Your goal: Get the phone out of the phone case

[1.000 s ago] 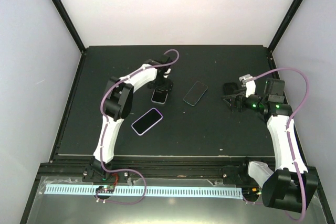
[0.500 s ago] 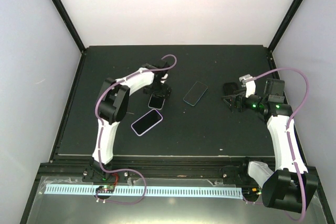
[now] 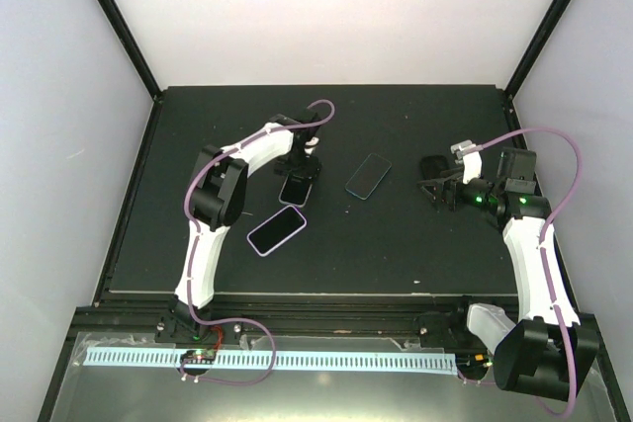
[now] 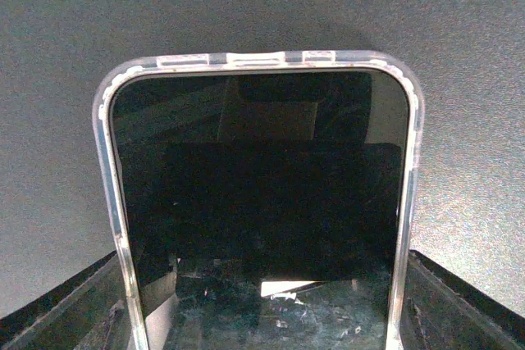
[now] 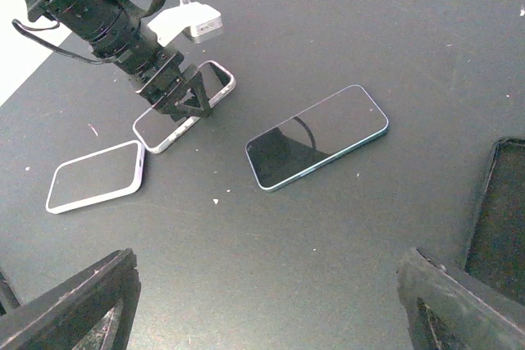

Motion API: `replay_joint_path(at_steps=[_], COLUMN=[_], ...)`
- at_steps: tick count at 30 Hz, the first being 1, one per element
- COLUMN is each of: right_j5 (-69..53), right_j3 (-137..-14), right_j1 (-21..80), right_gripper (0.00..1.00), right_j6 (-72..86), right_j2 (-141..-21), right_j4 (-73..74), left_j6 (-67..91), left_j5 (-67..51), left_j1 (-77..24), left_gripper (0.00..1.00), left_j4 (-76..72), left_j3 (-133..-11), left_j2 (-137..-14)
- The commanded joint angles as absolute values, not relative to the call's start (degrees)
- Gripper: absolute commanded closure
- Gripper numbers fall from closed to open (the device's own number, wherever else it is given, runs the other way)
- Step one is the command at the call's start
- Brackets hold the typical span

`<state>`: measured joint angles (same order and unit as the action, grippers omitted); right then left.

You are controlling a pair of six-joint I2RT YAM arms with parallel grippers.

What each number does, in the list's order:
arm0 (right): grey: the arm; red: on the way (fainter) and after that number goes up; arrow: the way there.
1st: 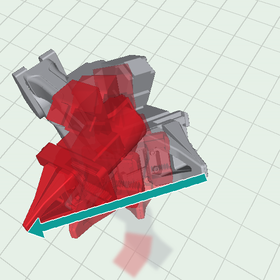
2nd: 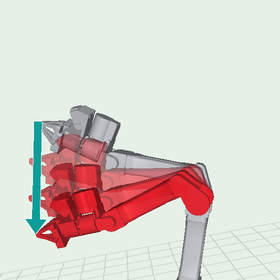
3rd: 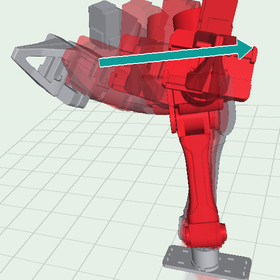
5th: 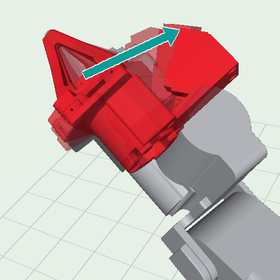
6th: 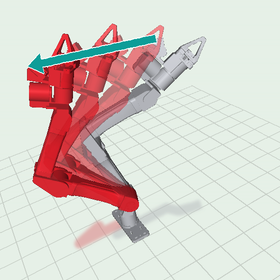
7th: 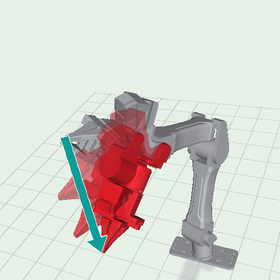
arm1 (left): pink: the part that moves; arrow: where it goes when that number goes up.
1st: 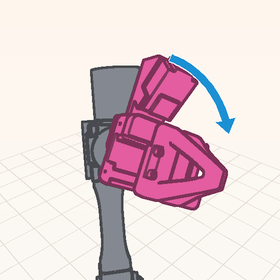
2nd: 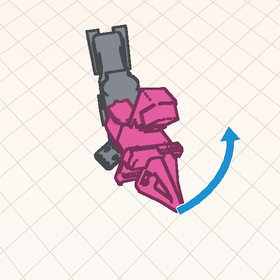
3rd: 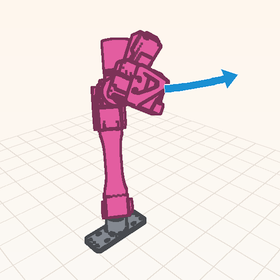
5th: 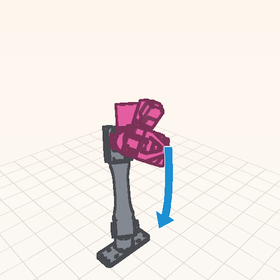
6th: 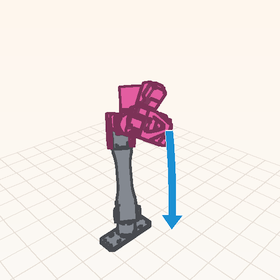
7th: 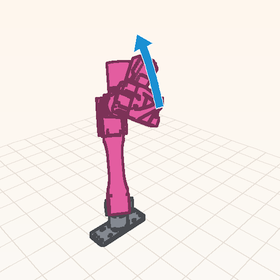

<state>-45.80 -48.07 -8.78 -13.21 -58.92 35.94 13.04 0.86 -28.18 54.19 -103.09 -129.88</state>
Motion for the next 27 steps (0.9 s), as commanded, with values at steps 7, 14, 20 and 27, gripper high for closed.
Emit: replay_joint_path(at_steps=[7, 14, 20, 27], right_j5=[-46.05, -37.51, -28.9, -26.17], right_j3=[-50.93, -52.75, -57.96, -64.43], right_j1=[-8.6, 5.1, 21.19, 31.28], right_gripper=[0.2, 0.28, 0.3, 0.36], right_j6=[-13.46, -7.98, -5.11, 1.76], right_j2=[-61.41, -60.66, -67.45, -77.42], right_j4=[34.84, 30.23, 24.71, 22.59], left_j6=[19.01, 30.08, 42.98, 48.16], left_j5=[-7.79, -11.88, -12.02, -7.31], left_j1=[-28.78, -31.22, -32.99, -36.12], left_gripper=[0.53, 0.59, 0.64, 0.66], left_j4=[39.13, 17.32, -1.66, -9.37], left_j3=[-88.32, -70.92, -58.82, -55.64], left_j2=[-108.71, -88.53, -80.28, -79.06])
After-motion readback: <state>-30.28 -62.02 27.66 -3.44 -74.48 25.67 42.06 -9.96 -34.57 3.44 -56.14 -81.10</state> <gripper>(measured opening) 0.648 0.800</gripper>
